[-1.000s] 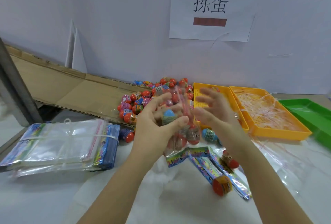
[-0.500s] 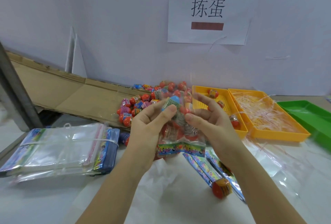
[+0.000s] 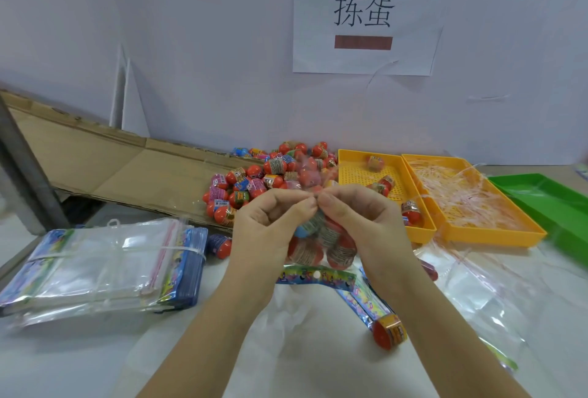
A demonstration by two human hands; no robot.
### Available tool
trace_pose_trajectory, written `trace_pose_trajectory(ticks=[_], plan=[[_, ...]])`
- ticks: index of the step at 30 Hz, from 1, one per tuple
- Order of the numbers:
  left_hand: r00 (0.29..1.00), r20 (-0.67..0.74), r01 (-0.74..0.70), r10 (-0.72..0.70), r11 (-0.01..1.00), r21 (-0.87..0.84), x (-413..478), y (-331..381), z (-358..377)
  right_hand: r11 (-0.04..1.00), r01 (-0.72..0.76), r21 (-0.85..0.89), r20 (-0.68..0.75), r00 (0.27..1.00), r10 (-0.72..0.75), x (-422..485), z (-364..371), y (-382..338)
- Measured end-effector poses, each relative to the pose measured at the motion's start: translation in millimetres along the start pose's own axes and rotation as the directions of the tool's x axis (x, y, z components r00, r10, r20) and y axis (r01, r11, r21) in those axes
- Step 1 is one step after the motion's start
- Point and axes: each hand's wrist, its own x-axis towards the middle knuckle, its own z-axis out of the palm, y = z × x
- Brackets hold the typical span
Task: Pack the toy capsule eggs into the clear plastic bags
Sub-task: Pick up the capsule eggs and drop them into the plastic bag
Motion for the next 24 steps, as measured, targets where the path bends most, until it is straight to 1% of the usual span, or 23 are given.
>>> trace_pose_trajectory(ticks=[5, 8, 10, 12, 13, 14, 15, 16, 17, 18, 19, 20, 21, 22, 23, 24], plan=[[0.999, 0.010, 0.035, -0.035, 0.999, -0.012, 0.0, 4.6, 0.0, 0.999, -0.031, 0.026, -0.007, 0.999, 0.031, 0.6, -1.4, -3.6], [0.999, 0.014, 0.032, -0.032, 0.999, -0.027, 0.4, 7.9, -0.6, 0.999, -0.047, -0.005, -0.004, 0.999, 0.047, 1.0, -3.5, -5.4], [0.999, -0.034, -0.005, 0.002, 0.997, -0.080, 1.6, 9.0, -0.9, 0.998, -0.060, -0.035, -0.013, 0.998, 0.060, 1.2, -4.2, -6.0], [0.996, -0.082, -0.037, 0.030, 0.995, -0.093, 1.6, 8.1, -0.3, 0.997, -0.054, -0.060, -0.051, 0.997, 0.051, 0.6, -1.7, -5.8], [0.995, -0.096, -0.047, 0.038, 0.995, -0.090, 1.0, 7.3, 0.8, 0.993, -0.027, -0.114, -0.106, 0.994, 0.015, 0.1, -0.3, -4.8], [0.993, -0.110, -0.053, 0.043, 0.995, -0.086, 0.7, 5.9, 1.3, 0.976, 0.028, -0.218, -0.189, 0.979, -0.071, -0.3, 0.2, -3.2], [0.991, -0.123, -0.059, 0.049, 0.995, -0.080, 0.2, 4.7, 2.0, 0.935, 0.101, -0.341, -0.259, 0.945, -0.197, -1.2, 0.6, -1.6], [0.989, -0.139, -0.066, 0.056, 0.995, -0.072, 0.0, 3.6, 2.3, 0.879, 0.174, -0.444, -0.288, 0.901, -0.324, -2.6, 0.9, 0.0], [0.986, -0.154, -0.074, 0.064, 0.995, -0.066, -0.3, 3.3, 2.6, 0.834, 0.227, -0.503, -0.293, 0.863, -0.411, -4.1, 1.8, 1.3], [0.983, -0.167, -0.081, 0.069, 0.995, -0.063, -0.7, 3.4, 3.0, 0.821, 0.252, -0.512, -0.303, 0.841, -0.447, -5.1, 2.9, 2.2], [0.981, -0.180, -0.082, 0.069, 0.994, -0.066, -1.2, 3.4, 3.3, 0.841, 0.241, -0.484, -0.337, 0.836, -0.433, -5.1, 3.2, 2.6], [0.979, -0.196, -0.079, 0.064, 0.994, -0.073, -1.2, 3.7, 3.3, 0.887, 0.190, -0.421, -0.382, 0.850, -0.363, -4.6, 2.9, 1.5], [0.975, -0.216, -0.074, 0.055, 0.994, -0.081, -1.0, 4.2, 2.8, 0.941, 0.089, -0.325, -0.401, 0.889, -0.222, -3.1, 1.4, -1.0], [0.969, -0.241, -0.067, 0.045, 0.994, -0.085, -0.4, 4.7, 2.1, 0.974, -0.053, -0.219, -0.355, 0.934, -0.029, -0.8, -0.9, -4.6], [0.964, -0.264, -0.055, 0.030, 0.995, -0.089, 0.7, 4.9, 1.0, 0.973, -0.194, -0.122, -0.241, 0.957, 0.161, 1.6, -3.1, -8.2], [0.960, -0.279, -0.038, 0.009, 0.994, -0.100, 1.7, 5.0, -0.1, 0.952, -0.301, -0.052, -0.103, 0.950, 0.295, 3.0, -5.2, -10.1]])
